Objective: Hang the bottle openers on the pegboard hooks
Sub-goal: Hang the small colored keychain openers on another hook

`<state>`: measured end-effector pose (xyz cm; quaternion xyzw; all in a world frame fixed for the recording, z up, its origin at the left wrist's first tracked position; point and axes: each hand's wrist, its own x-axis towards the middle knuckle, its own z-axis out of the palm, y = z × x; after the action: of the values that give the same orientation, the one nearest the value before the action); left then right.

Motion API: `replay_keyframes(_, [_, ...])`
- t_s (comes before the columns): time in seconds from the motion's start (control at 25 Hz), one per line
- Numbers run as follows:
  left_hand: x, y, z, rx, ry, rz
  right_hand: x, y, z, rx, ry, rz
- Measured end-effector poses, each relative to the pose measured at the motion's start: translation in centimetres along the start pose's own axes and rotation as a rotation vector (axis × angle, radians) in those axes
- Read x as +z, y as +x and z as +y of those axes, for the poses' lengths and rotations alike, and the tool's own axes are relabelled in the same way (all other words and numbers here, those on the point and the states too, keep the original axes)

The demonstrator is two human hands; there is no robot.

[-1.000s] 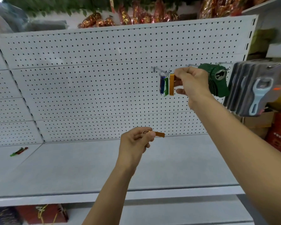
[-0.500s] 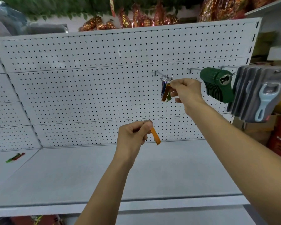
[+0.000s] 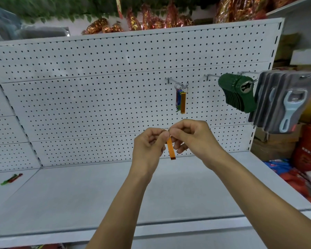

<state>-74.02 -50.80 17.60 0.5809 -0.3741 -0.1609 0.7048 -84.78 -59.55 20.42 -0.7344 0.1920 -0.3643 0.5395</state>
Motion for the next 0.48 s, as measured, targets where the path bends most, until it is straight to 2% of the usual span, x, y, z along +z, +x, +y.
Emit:
replay_keyframes(0.2, [0.7,0.1,0.1,0.032,-0.014,-0.057,0.0,0.6,-0.5,-0.071,-0.12,0.058])
replay_keyframes(0.48, [1.5,-0.1,-0.3,0.126,0.26,-0.12,-1.2,3.0,-3.1,-0.179,0.03,0.307])
